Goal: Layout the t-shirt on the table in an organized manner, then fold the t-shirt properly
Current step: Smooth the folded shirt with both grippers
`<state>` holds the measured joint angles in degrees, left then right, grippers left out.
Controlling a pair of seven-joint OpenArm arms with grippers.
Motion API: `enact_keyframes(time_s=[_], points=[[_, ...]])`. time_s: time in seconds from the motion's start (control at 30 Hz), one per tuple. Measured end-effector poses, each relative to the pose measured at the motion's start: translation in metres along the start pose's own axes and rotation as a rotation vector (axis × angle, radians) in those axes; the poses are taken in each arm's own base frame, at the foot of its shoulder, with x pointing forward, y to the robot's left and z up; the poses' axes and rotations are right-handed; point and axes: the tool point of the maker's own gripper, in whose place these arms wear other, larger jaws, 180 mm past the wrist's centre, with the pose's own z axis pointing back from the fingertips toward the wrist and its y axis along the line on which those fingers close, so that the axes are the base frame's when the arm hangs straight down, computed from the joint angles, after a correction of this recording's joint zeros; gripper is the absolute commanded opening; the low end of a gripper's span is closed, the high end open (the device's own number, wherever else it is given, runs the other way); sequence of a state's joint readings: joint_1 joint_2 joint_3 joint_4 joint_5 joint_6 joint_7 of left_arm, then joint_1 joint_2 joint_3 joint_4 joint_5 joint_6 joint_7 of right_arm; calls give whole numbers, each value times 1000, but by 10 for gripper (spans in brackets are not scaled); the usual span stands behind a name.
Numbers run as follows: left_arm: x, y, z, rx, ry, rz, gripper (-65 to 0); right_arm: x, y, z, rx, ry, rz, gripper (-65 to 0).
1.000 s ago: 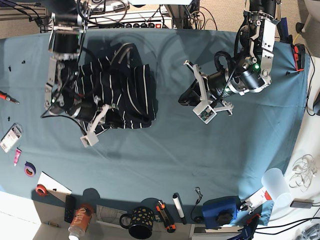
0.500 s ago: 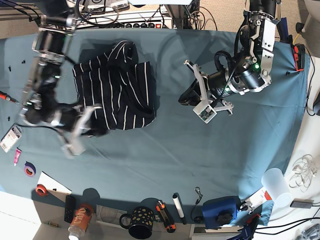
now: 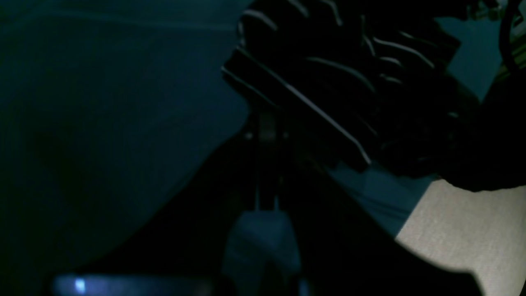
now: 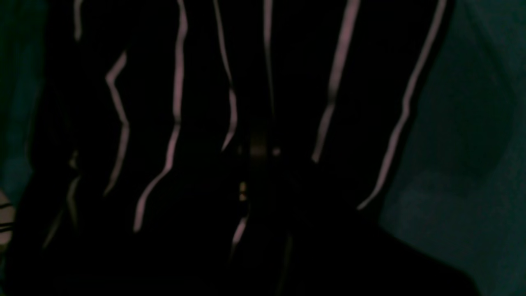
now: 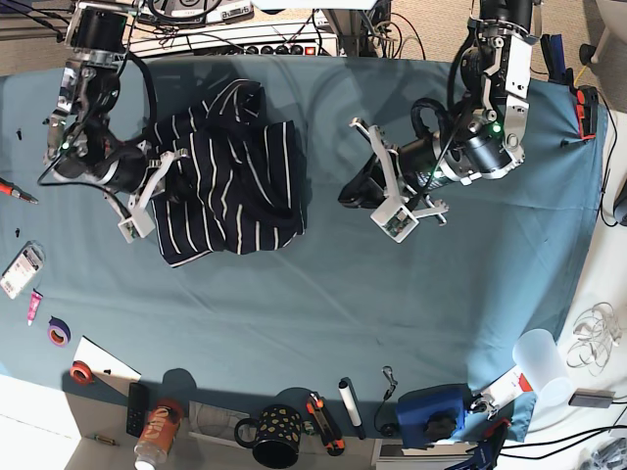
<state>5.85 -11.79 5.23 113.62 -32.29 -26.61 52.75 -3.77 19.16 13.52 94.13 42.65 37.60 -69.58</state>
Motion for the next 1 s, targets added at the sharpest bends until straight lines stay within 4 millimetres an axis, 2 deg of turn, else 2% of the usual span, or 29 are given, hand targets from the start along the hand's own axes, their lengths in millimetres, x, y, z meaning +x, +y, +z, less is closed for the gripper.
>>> enact_keyframes(time_s=[0.1, 0.17, 0.23, 0.3, 0.37, 0.47, 0.53, 0.57, 0.67, 0.73, 0.83, 1.0], points=[[-4, -2, 0, -2, 8, 7, -650, -11, -3, -11, 16, 8, -60, -650], [-7, -3, 0, -5, 13, 13, -650, -13, -3, -12, 31, 3, -80, -650], [-10, -4, 1, -7, 19, 19, -650, -17, 3, -9, 62, 40, -90, -650], [-13, -5, 1, -8, 26, 23, -650, -17, 17, -2, 121, 73, -81, -650], [-15, -6, 1, -7, 30, 24, -650, -8, 33, 5, 175, 52, -54, -650], [-18, -6, 1, -6, 46, 24, -650, 19, 46, 15, 197, -32, 26, -650], [-23, 1, 2, 28, 75, -1, -650, 31, 45, 16, 183, -93, 54, -650], [-25, 5, 2, 54, 86, 4, -650, 30, 39, 13, 149, -93, 61, -650], [-29, 19, 4, 129, 104, 39, -650, 25, 26, 0, 81, -115, 24, -650], [-30, 23, 5, 155, 112, 42, -650, 21, 24, -12, 77, -139, -19, -650], [-33, 28, 6, 182, 131, 21, -650, 5, 23, -26, 92, -115, -88, -650], [-48, 43, 17, 239, 194, 35, -650, 1, 22, -25, 80, -77, -75, -650]])
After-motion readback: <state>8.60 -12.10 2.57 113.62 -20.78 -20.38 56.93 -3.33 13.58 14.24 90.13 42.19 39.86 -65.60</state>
